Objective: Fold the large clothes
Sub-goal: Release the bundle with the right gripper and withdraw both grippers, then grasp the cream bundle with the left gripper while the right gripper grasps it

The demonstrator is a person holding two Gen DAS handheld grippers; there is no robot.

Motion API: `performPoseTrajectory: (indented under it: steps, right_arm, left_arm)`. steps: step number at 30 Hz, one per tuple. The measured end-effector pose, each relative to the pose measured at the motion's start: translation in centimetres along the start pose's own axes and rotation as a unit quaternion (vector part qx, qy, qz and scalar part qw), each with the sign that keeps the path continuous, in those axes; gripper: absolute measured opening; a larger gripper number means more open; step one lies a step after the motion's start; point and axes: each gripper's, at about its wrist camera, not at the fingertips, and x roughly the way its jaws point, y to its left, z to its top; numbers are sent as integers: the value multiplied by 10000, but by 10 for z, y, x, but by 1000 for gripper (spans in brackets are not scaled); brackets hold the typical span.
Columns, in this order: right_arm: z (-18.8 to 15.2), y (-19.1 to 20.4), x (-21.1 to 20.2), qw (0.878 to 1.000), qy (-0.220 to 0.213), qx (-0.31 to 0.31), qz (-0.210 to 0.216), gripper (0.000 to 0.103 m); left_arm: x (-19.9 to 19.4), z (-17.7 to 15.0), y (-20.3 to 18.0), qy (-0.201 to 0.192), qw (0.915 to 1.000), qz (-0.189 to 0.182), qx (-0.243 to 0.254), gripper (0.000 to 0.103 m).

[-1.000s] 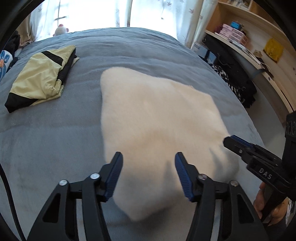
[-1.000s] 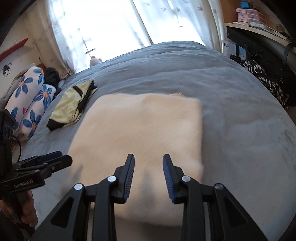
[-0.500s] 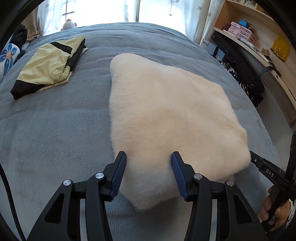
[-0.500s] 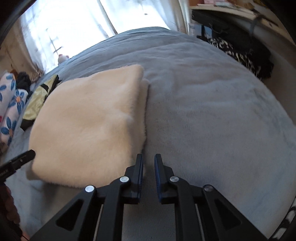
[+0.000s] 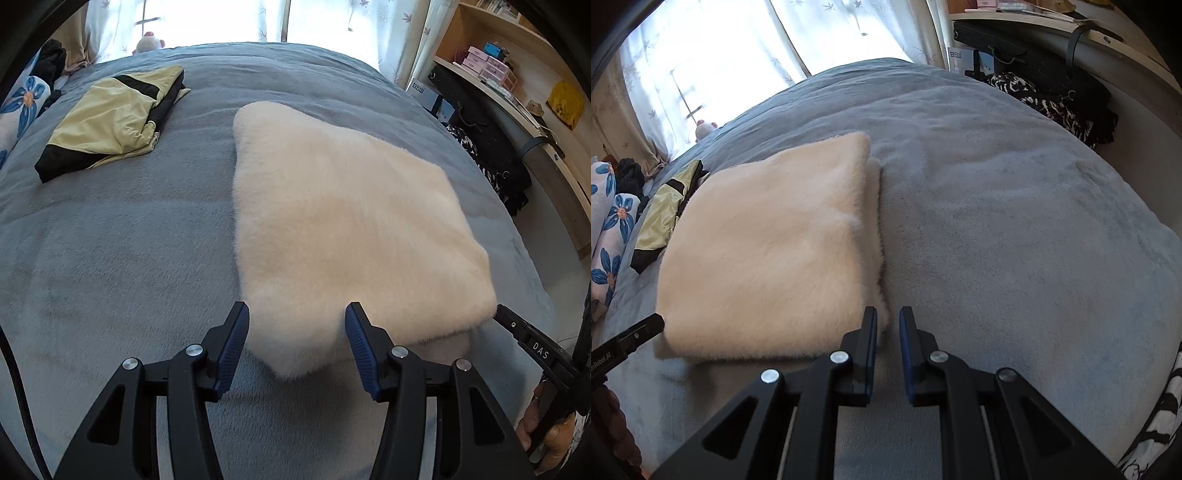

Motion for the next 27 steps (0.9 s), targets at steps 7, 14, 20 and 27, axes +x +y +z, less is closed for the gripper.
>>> performPoseTrajectory:
  steps: [7,14,20,27]
  right_arm:
    - [-19,2,-8,9992,230,195,260,12]
    - [-20,15,-27,9985,119,75,537,18]
    - [-8,20,-40,9967,-106,59,806,54]
    - [17,26,-31,9966,-132,-228,781,64]
  left_arm:
    - [-13,-12,6,48,10000,-5,19,53]
    - [-37,-23,6,-126,9996,132,229,61]
    - [-52,-19,12,-311,9986,291,324,65]
    - [-42,7,21,-283,9995,-1,145,70]
